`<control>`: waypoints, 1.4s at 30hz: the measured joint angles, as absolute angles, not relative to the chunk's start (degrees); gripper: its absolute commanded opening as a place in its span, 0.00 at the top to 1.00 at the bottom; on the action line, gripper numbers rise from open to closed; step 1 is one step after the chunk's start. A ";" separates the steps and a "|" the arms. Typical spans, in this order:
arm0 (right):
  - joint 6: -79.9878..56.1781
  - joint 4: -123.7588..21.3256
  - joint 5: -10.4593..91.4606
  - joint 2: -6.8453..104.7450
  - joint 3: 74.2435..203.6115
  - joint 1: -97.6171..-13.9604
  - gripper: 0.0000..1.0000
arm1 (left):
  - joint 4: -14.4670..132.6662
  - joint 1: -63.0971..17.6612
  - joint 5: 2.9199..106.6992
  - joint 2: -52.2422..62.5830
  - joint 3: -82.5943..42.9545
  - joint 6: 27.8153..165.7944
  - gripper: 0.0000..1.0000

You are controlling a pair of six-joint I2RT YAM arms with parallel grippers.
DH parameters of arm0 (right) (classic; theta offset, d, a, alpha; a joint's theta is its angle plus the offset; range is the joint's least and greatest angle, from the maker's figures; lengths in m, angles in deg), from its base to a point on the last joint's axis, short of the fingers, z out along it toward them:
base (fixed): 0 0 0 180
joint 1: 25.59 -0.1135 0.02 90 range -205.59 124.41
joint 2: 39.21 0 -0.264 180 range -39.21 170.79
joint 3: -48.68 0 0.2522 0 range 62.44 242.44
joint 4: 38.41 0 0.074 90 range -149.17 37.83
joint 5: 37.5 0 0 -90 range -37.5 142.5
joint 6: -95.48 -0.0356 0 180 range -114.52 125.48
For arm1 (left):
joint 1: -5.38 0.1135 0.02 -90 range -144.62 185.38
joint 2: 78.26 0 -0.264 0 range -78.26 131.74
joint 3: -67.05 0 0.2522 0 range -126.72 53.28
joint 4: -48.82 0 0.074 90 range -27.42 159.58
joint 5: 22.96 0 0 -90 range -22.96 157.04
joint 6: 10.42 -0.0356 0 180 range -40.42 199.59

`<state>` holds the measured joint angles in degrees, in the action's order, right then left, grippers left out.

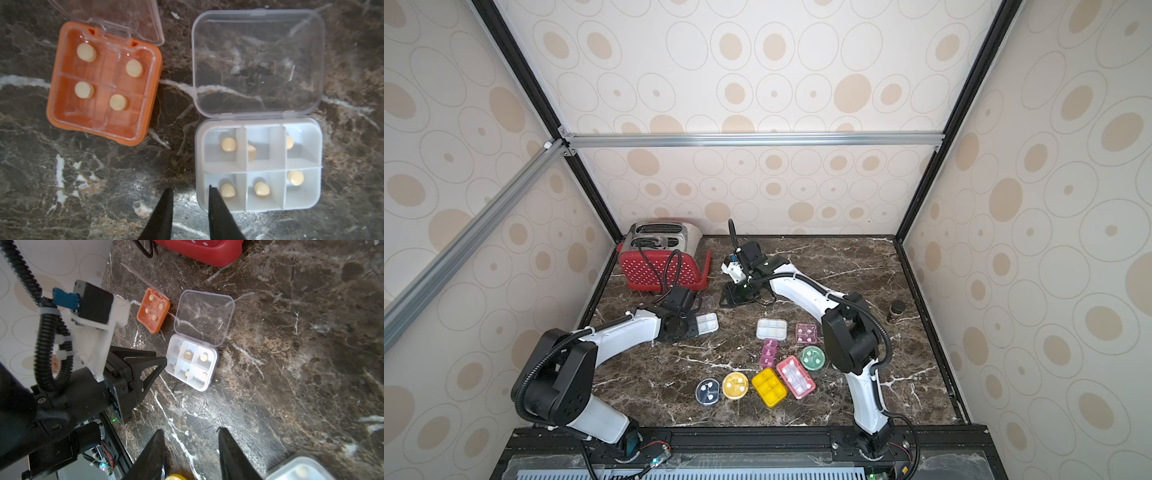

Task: Close pillboxes
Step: Move the pillbox to the center of the board.

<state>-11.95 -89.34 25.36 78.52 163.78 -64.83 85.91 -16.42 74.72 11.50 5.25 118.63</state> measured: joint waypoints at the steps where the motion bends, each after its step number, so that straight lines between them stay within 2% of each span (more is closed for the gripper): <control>1: -11.89 -89.53 25.39 78.52 163.78 -64.83 0.56 | 85.94 -16.42 74.77 11.78 5.25 118.44 0.73; 5: -11.40 -90.54 25.91 78.47 163.78 -64.83 0.56 | 85.89 -16.42 74.83 13.07 5.25 117.76 0.78; 28: -10.09 -93.31 29.43 77.97 162.36 -64.46 0.56 | 83.84 -18.15 65.72 13.55 5.47 110.20 0.88; 34: -9.37 -93.44 29.34 78.23 162.55 -64.11 0.56 | 83.55 -21.84 63.03 16.39 2.50 107.73 0.78; 39: -7.01 -93.55 26.39 81.53 165.07 -63.28 0.52 | 84.21 -22.34 62.96 16.22 2.04 107.31 0.56; 42: -5.55 -93.66 23.11 84.59 166.92 -61.86 0.47 | 85.78 -22.34 64.71 13.94 2.02 107.31 0.52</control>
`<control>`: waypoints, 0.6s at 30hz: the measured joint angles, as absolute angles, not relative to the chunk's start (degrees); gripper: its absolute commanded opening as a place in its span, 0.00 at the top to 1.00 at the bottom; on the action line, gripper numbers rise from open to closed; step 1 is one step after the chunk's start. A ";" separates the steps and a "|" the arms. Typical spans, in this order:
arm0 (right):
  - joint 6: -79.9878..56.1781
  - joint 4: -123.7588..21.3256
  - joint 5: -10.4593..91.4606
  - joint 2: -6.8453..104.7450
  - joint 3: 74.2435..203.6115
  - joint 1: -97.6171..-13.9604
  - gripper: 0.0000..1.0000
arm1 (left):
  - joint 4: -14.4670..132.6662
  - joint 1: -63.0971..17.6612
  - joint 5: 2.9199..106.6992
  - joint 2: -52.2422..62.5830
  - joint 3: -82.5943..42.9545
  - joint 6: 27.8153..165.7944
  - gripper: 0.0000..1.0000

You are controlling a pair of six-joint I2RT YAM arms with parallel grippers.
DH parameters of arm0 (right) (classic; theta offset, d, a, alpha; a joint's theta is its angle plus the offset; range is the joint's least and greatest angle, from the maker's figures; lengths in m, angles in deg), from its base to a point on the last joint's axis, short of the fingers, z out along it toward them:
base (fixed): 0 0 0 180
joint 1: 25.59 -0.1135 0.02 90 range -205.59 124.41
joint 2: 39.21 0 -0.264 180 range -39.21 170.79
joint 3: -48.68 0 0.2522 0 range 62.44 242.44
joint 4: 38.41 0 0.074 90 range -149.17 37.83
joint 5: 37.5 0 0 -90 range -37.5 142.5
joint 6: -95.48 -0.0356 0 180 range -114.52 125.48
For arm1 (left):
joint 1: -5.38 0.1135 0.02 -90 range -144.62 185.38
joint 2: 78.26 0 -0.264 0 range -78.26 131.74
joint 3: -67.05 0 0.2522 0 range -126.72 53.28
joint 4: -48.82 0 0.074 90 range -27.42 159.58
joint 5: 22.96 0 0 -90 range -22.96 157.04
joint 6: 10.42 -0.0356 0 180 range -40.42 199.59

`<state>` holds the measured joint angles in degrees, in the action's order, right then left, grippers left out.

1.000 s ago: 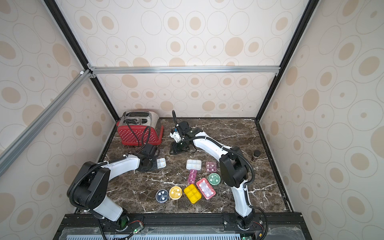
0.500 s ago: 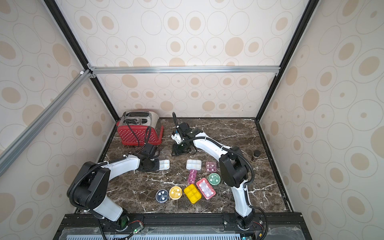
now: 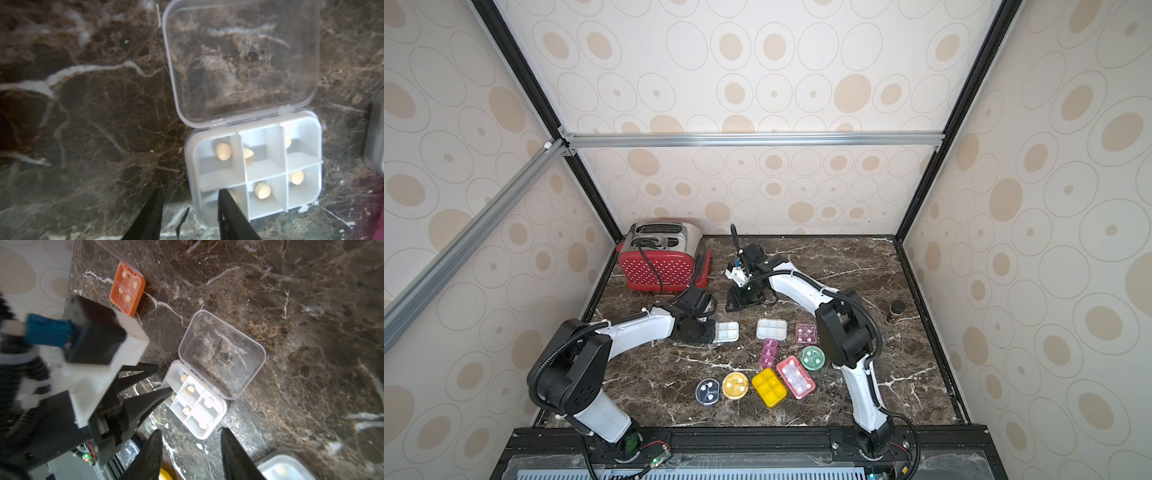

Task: Close pillboxes
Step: Move the pillbox to the center of the board, then close the lid on the pillbox.

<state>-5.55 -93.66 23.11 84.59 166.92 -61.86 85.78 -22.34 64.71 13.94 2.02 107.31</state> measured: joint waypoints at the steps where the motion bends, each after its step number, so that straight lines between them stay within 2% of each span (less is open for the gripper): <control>1: -4.87 -94.08 22.44 86.17 168.34 -61.12 0.46 | 86.46 -22.34 65.28 12.44 2.02 107.44 0.52; 5: -2.16 -95.98 21.58 91.94 175.05 -58.86 0.39 | 87.44 -22.32 66.07 4.83 2.94 109.50 0.52; 8: -1.09 -96.96 20.25 95.00 179.10 -58.03 0.37 | 86.98 -22.32 64.86 0.90 5.36 111.59 0.55; 18: -1.35 -98.01 17.36 102.58 186.35 -58.03 0.33 | 82.46 -22.32 57.67 5.20 13.52 116.45 0.74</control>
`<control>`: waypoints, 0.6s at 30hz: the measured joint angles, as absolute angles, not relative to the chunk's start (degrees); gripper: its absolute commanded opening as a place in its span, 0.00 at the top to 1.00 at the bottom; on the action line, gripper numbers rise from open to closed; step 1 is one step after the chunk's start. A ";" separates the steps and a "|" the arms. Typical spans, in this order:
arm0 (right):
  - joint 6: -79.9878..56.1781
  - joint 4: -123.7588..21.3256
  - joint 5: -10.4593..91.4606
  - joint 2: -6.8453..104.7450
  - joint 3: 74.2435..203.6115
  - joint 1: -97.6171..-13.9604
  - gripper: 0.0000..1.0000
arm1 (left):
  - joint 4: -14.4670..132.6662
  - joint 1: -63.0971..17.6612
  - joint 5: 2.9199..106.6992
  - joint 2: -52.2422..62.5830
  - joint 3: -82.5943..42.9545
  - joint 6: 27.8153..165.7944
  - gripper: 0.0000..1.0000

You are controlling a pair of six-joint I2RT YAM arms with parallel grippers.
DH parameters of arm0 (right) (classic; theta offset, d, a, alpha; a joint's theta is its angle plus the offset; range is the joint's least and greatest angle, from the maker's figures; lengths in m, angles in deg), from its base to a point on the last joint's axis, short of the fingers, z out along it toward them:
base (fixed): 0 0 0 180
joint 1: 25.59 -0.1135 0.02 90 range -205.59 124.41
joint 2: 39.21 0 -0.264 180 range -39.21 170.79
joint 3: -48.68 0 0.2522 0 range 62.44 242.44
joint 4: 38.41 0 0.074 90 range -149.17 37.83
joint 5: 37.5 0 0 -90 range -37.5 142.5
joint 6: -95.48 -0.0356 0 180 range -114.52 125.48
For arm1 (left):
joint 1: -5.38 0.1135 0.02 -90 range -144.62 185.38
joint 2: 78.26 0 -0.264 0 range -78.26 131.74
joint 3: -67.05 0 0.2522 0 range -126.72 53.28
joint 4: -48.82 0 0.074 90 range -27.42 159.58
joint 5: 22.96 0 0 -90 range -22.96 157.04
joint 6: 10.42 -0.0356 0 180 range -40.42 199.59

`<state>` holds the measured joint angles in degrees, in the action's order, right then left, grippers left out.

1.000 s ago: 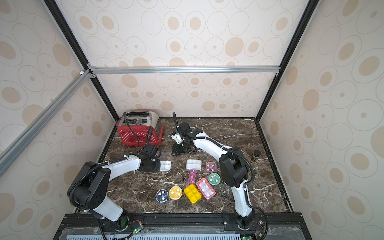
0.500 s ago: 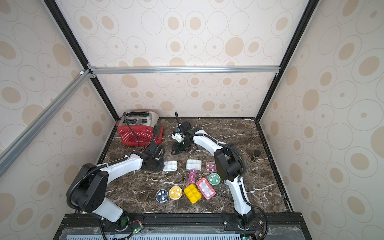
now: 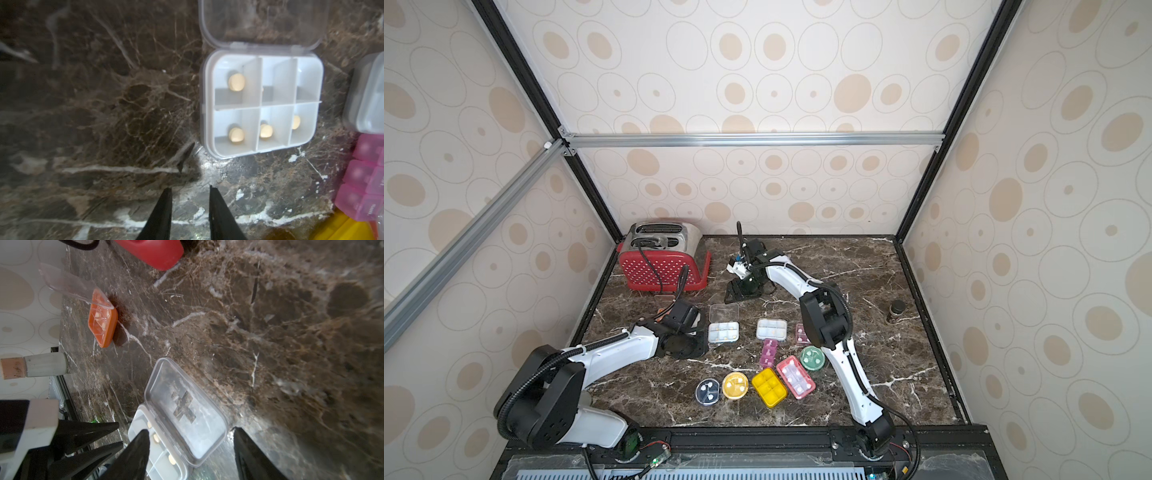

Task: Close pillboxes
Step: Close the lid on the pillbox.

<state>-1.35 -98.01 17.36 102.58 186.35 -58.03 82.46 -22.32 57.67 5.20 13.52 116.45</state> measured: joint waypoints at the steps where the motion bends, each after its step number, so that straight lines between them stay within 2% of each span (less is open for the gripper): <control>1: -1.44 -98.01 17.30 103.02 186.57 -58.03 0.33 | 81.78 -22.32 57.41 5.88 13.52 116.73 0.76; 10: -2.60 -97.97 14.50 105.73 188.34 -58.03 0.32 | 79.47 -22.32 58.33 8.79 11.75 117.34 0.83; 18: -3.60 -97.16 12.23 106.45 188.89 -57.75 0.37 | 80.93 -22.34 59.47 10.47 9.76 117.30 0.84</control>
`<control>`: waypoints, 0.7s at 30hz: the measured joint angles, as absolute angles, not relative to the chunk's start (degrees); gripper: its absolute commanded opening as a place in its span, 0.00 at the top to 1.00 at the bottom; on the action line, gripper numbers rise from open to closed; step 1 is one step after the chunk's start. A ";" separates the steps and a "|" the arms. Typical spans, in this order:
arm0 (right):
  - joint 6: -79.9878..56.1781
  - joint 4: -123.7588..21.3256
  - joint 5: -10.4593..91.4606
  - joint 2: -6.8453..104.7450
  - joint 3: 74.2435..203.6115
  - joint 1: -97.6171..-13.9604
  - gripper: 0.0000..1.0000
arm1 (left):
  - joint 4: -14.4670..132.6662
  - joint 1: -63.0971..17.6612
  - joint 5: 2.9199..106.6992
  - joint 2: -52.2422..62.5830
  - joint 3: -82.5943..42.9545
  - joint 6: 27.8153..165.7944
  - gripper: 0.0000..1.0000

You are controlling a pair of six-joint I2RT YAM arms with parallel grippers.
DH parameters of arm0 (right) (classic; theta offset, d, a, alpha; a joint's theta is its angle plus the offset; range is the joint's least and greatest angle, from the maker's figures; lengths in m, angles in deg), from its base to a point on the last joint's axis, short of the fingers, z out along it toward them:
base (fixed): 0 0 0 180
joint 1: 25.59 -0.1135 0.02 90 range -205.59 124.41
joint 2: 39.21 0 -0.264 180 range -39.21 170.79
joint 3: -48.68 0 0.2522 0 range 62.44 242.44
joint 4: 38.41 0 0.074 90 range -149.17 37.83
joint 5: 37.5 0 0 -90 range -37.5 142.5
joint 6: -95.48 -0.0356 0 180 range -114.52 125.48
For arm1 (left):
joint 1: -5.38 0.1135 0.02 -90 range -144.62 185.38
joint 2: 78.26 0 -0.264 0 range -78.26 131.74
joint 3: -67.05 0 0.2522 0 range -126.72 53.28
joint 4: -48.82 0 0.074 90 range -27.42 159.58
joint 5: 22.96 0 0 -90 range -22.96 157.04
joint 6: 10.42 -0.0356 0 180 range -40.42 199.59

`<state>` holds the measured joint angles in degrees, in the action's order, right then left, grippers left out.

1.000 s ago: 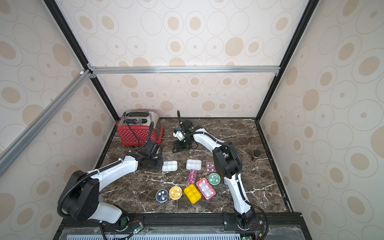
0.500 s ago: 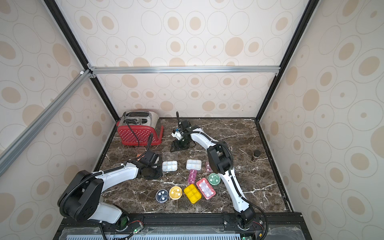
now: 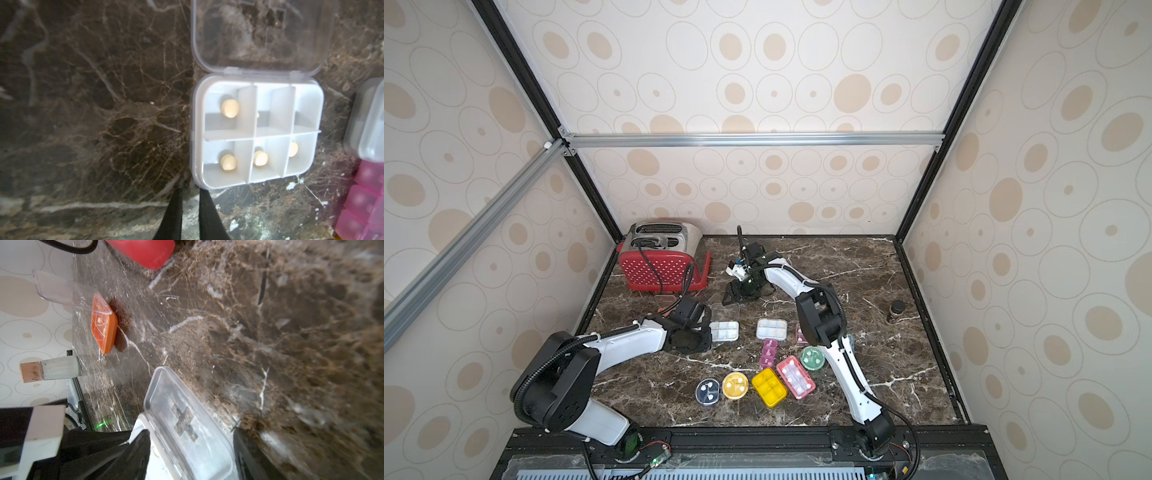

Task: Close pillboxes
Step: Close the lid on the pillbox.

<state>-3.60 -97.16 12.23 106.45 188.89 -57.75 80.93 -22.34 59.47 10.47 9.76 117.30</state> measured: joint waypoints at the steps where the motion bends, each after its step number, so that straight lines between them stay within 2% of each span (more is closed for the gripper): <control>1: -3.67 -97.09 12.08 106.45 188.89 -57.66 0.37 | 81.08 -22.32 59.53 10.64 9.54 117.30 0.84; 12: -4.13 -96.72 9.91 105.99 188.65 -57.42 0.39 | 80.91 -22.32 59.55 11.21 9.08 117.30 0.85; 21: -4.15 -96.72 6.33 101.38 185.46 -57.77 0.40 | 78.72 -22.32 59.44 12.46 8.34 117.34 0.85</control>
